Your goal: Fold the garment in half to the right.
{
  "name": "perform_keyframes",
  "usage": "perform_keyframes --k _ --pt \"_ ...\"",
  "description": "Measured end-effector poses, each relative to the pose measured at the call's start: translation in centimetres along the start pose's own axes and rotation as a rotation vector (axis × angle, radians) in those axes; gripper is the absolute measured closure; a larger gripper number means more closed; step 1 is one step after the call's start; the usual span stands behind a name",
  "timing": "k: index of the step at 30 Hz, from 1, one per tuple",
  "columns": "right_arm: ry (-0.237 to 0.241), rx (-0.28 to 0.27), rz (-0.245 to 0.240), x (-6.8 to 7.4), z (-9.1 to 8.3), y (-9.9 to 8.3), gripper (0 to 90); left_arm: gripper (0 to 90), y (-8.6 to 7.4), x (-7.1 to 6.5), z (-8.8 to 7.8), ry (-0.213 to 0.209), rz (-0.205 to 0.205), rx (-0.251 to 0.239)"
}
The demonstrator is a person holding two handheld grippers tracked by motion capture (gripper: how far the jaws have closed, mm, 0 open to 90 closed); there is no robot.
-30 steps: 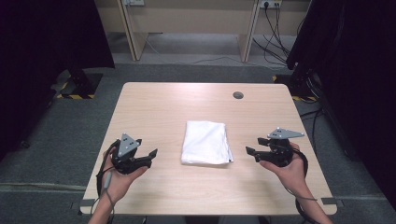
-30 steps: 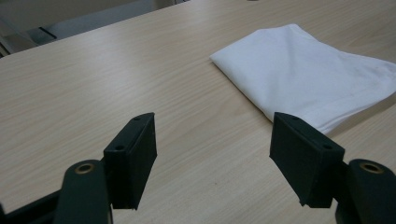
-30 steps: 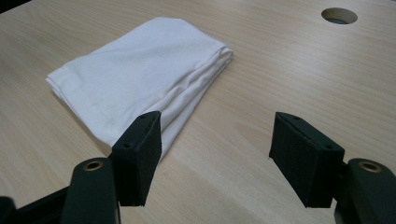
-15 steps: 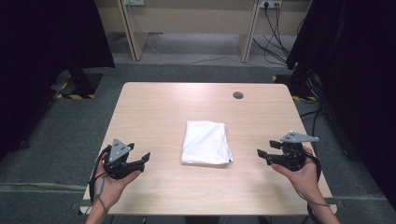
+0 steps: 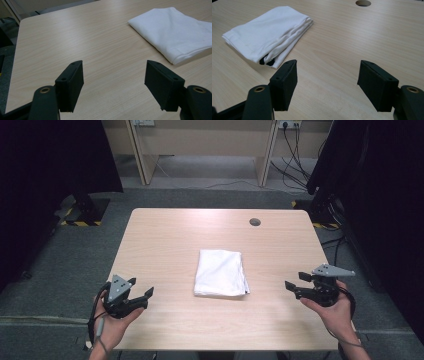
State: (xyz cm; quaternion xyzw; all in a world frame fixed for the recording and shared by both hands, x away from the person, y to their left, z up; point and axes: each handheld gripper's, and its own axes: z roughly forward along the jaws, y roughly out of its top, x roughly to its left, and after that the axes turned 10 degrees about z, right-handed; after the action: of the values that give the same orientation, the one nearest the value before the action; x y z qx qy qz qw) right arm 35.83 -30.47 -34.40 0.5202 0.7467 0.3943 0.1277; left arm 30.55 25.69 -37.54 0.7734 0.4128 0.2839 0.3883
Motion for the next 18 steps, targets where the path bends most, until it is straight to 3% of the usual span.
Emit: perform_keyframes --k 18 --pt "-0.027 -0.014 0.034 -1.5 -1.2 -1.6 31.7 30.8 -2.1 0.8 -1.3 0.026 -0.039 -0.002"
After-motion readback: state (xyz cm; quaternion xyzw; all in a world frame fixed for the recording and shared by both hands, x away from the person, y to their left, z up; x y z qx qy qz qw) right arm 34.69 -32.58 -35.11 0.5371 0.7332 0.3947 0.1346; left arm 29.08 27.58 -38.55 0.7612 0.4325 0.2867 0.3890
